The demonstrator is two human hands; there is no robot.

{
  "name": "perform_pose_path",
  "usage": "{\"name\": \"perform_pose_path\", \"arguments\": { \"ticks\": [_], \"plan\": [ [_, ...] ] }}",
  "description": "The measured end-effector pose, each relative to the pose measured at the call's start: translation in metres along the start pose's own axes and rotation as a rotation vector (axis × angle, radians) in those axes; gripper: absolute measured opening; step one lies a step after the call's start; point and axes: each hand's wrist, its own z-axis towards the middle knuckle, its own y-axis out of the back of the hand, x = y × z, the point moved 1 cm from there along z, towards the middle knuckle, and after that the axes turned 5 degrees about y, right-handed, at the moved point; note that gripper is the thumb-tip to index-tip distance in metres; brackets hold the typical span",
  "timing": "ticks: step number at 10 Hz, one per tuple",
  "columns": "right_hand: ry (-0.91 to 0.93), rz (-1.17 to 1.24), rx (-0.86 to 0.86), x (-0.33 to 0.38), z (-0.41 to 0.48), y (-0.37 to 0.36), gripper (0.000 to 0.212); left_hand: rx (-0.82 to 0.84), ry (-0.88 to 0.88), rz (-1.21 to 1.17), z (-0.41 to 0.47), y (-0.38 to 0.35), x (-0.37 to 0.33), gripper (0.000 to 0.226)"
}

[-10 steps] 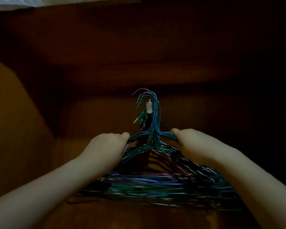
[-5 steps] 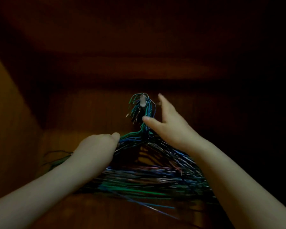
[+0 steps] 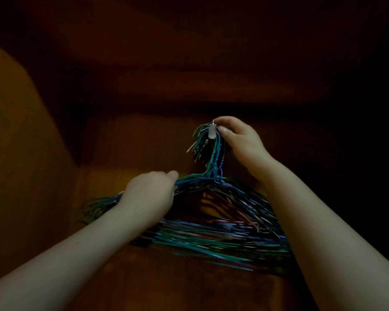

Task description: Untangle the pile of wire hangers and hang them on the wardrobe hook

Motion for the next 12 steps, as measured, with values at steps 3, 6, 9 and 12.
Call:
{"name": "perform_pose_path", "arguments": {
  "ticks": [3,6,9,12],
  "plan": [
    [-0.077,0.112,-0.221,-0.008,-0.005,-0.026,0.023,0.062,-0.038,-0.356,-0.015,0.003,0.001,0.045],
    [0.071,-0.18,-0.166,-0.009,-0.031,-0.018,0.042,-0.023,-0.038,-0.392,-0.021,0.004,0.0,0.04],
    [0.003,-0.287,-0.064,0.005,-0.046,-0.022,0.057,0.002,0.065,-0.358,-0.03,-0.009,-0.006,0.045],
    [-0.09,-0.927,-0.131,0.031,-0.136,-0.003,0.051,0.098,0.167,-0.295,-0.081,0.01,0.009,0.058]
  ]
}}
